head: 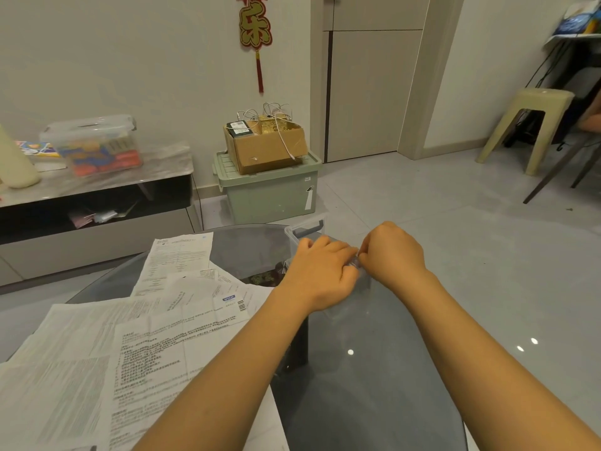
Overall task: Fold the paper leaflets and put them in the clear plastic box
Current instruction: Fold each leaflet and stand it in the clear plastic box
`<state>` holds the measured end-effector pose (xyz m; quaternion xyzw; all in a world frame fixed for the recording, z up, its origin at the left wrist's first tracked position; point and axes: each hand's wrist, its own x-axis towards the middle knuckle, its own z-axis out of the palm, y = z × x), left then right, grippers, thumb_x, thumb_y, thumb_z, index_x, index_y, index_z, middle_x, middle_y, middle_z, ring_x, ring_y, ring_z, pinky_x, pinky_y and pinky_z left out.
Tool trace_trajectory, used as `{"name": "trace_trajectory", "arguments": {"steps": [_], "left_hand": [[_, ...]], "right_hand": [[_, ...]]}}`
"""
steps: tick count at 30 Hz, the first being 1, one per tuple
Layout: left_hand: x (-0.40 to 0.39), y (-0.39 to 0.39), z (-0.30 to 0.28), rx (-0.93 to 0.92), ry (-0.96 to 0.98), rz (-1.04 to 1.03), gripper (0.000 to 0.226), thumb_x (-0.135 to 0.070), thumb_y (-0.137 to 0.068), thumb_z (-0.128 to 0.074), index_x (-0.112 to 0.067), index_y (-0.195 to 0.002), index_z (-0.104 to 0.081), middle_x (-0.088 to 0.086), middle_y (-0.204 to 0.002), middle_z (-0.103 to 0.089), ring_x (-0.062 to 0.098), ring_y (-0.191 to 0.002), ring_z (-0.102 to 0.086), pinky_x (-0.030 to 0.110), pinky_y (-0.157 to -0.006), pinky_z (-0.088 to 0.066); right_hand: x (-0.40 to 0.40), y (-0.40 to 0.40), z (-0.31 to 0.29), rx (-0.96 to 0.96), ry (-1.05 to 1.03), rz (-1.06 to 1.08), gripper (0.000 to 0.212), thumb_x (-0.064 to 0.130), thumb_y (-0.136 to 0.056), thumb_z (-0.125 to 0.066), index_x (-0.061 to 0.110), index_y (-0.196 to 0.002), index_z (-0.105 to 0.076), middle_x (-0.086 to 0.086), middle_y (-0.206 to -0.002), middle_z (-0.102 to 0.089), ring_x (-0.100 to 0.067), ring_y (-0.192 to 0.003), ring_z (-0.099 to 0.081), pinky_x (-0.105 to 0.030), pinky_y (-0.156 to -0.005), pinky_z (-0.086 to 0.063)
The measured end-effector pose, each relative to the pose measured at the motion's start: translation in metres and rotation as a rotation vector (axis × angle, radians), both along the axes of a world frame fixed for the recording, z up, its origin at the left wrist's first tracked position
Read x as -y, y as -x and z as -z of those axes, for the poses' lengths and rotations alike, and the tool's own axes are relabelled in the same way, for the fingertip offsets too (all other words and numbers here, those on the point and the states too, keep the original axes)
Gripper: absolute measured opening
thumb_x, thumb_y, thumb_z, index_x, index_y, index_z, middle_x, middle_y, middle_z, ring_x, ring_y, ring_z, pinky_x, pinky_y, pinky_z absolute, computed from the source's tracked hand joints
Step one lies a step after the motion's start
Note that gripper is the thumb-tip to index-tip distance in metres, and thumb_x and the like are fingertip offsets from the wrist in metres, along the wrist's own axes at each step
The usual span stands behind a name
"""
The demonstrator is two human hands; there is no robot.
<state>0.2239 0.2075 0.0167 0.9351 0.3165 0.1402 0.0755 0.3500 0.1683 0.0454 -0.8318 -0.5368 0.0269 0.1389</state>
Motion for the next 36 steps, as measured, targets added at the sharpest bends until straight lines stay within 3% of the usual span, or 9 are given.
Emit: {"name": "trace_trajectory", "arguments": {"steps": [6,9,14,17,22,27,31,36], "left_hand": [[0.000,-0.003,-0.009,-0.190,0.014,-0.021,0.069,-0.037,-0.080,-0.006,-0.034,-0.136,-0.048,-0.003,-0.146,-0.041,0.018,-0.124,-0.037,0.037,-0.099,-0.024],[-0.001,-0.005,-0.012,-0.228,0.056,-0.040,0.071,-0.039,-0.079,-0.005,-0.037,-0.139,-0.043,0.002,-0.147,-0.038,0.019,-0.128,-0.034,0.038,-0.103,-0.022],[0.006,0.002,-0.012,-0.101,0.057,-0.051,0.068,-0.039,-0.080,-0.011,-0.031,-0.140,-0.042,0.001,-0.149,-0.035,0.016,-0.136,-0.026,0.040,-0.113,-0.010],[0.014,0.013,-0.015,-0.048,0.055,-0.085,0.066,-0.039,-0.081,-0.013,-0.031,-0.141,-0.039,-0.001,-0.151,-0.031,0.015,-0.140,-0.022,0.043,-0.117,-0.002],[0.044,0.043,-0.025,-0.024,0.075,-0.154,0.067,-0.038,-0.080,-0.013,-0.032,-0.143,-0.035,-0.003,-0.153,-0.028,0.013,-0.140,-0.020,0.043,-0.117,0.000],[0.096,0.090,-0.036,-0.020,0.188,-0.251,0.066,-0.040,-0.081,-0.013,-0.032,-0.144,-0.034,-0.005,-0.152,-0.029,0.014,-0.139,-0.022,0.040,-0.118,-0.010],[0.132,0.134,-0.027,-0.148,0.290,-0.348,0.046,-0.042,-0.098,-0.022,-0.037,-0.142,-0.033,-0.007,-0.153,-0.026,0.017,-0.140,-0.023,0.041,-0.117,-0.017],[0.177,0.176,-0.015,-0.249,0.411,-0.422,0.044,-0.045,-0.098,-0.028,-0.035,-0.140,-0.036,-0.008,-0.146,-0.036,0.014,-0.131,-0.037,0.033,-0.109,-0.032]], "right_hand": [[0.001,-0.011,-0.002,-0.193,-0.018,-0.055,0.022,0.007,-0.085,-0.053,-0.004,-0.093,-0.070,-0.019,-0.094,-0.067,-0.035,-0.086,-0.063,-0.024,-0.060,-0.038],[0.007,-0.017,-0.002,-0.285,-0.123,-0.051,0.019,0.007,-0.089,-0.050,0.006,-0.094,-0.069,-0.002,-0.074,-0.060,-0.017,-0.066,-0.053,-0.020,-0.051,-0.035],[0.019,-0.017,0.002,-0.342,-0.265,-0.088,0.018,0.011,-0.091,-0.051,0.011,-0.098,-0.068,-0.002,-0.086,-0.065,-0.013,-0.071,-0.054,-0.018,-0.056,-0.037],[0.028,-0.011,-0.001,-0.347,-0.362,-0.141,0.017,0.013,-0.091,-0.054,0.013,-0.097,-0.070,0.003,-0.084,-0.061,-0.002,-0.065,-0.050,-0.013,-0.056,-0.034],[0.048,0.008,-0.003,-0.329,-0.377,-0.245,0.015,0.016,-0.090,-0.055,0.016,-0.096,-0.070,0.003,-0.094,-0.059,-0.005,-0.071,-0.050,-0.023,-0.071,-0.043],[0.077,0.037,-0.007,-0.339,-0.327,-0.356,0.015,0.020,-0.091,-0.056,0.023,-0.099,-0.068,0.008,-0.093,-0.052,-0.004,-0.073,-0.050,-0.026,-0.075,-0.049],[0.110,0.067,0.000,-0.314,-0.198,-0.488,0.016,0.021,-0.090,-0.056,0.024,-0.101,-0.067,0.007,-0.097,-0.053,-0.007,-0.081,-0.052,-0.029,-0.081,-0.049],[0.137,0.102,0.018,-0.255,-0.062,-0.660,0.019,0.025,-0.091,-0.054,0.026,-0.106,-0.066,0.008,-0.103,-0.053,-0.006,-0.087,-0.050,-0.025,-0.081,-0.046]]}}
